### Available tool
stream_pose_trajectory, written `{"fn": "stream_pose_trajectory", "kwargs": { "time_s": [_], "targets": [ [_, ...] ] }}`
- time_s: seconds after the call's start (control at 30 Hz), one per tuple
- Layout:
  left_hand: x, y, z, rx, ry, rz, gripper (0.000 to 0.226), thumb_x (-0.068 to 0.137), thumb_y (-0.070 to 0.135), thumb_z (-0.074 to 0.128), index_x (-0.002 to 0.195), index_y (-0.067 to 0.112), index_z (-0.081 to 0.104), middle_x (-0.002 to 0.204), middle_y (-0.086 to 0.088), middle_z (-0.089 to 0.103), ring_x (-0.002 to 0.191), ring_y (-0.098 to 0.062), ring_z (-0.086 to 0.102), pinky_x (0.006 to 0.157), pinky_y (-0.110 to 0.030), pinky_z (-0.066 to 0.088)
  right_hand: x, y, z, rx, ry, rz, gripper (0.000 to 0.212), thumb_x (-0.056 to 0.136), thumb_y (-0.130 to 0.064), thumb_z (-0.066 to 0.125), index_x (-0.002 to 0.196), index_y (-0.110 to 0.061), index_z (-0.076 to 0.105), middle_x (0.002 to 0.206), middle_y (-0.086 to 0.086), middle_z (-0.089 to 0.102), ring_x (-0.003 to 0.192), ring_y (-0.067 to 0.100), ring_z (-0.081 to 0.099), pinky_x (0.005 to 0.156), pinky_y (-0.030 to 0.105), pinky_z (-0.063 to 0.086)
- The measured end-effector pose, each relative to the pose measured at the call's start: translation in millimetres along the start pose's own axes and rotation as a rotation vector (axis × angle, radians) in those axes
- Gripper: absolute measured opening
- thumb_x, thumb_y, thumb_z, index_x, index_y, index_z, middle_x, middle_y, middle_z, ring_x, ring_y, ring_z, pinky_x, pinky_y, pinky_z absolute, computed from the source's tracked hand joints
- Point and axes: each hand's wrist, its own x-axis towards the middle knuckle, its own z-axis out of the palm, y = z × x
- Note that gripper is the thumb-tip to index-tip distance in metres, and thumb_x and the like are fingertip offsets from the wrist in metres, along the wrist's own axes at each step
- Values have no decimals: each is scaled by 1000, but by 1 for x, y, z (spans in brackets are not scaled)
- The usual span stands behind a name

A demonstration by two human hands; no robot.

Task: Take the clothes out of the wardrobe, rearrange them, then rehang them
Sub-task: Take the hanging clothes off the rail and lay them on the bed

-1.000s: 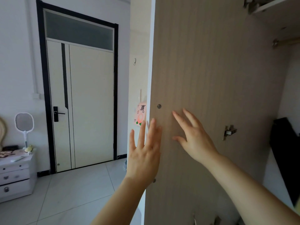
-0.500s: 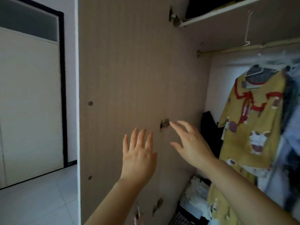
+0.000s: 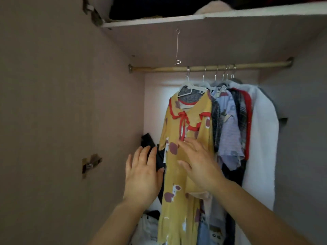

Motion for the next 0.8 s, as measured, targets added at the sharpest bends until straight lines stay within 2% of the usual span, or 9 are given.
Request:
{"fn": "stream_pose_trajectory", "kwargs": {
  "time_s": [0.07, 0.13, 0.23, 0.3, 0.43, 0.6, 0.8],
  "targets": [
    [21, -5, 14, -60, -1, 18, 50, 80, 37, 57, 121, 8, 59, 117, -11, 62, 111, -32, 59, 91, -53, 46, 13, 10, 2, -35, 27, 30, 55, 92, -24, 55, 143, -22, 35, 144, 5, 35, 131, 24, 33, 107, 38, 33],
    [42, -10, 28, -143, -2, 28, 51, 79, 29, 67, 123, 6, 57, 120, -12, 61, 113, -33, 56, 94, -53, 43, 26, 19, 1, -67, 54, 55, 55, 91, -22, 56, 142, -19, 37, 142, 8, 38, 129, 27, 37, 105, 42, 36],
    [73, -11, 42, -258, -11, -1, 55, 87, 30, 59, 136, 8, 44, 135, -10, 49, 128, -28, 41, 108, -45, 28, 46, 30, -2, -147, 83, 90, 57, 90, -22, 59, 142, -17, 37, 139, 9, 40, 125, 27, 39, 103, 40, 38],
    [94, -9, 50, -316, 4, 2, 56, 92, 33, 51, 141, 11, 37, 142, -8, 41, 133, -25, 33, 111, -41, 22, 64, 37, -5, -195, 108, 96, 56, 91, -24, 58, 142, -19, 37, 140, 8, 39, 127, 25, 37, 104, 36, 36],
    [136, -5, 70, -369, -3, 9, 56, 95, 37, 41, 145, 17, 26, 148, -2, 30, 137, -19, 24, 114, -39, 19, 104, 51, -8, -255, 118, 67, 54, 92, -23, 54, 143, -20, 35, 142, 6, 37, 128, 24, 35, 105, 33, 31],
    [181, -7, 104, -401, 34, 8, 53, 95, 34, 43, 144, 19, 28, 145, 2, 33, 135, -15, 27, 113, -36, 22, 171, 67, 0, -353, 138, -67, 52, 94, -21, 51, 143, -22, 34, 143, 5, 36, 131, 22, 30, 105, 33, 30],
    [239, -9, 148, -360, 70, 0, 57, 95, 39, 42, 145, 20, 23, 148, 4, 29, 137, -13, 23, 114, -32, 20, 257, 107, 13, -554, 162, -128, 49, 94, -19, 48, 140, -15, 36, 145, 8, 32, 132, 24, 28, 110, 32, 18]
  ]
}}
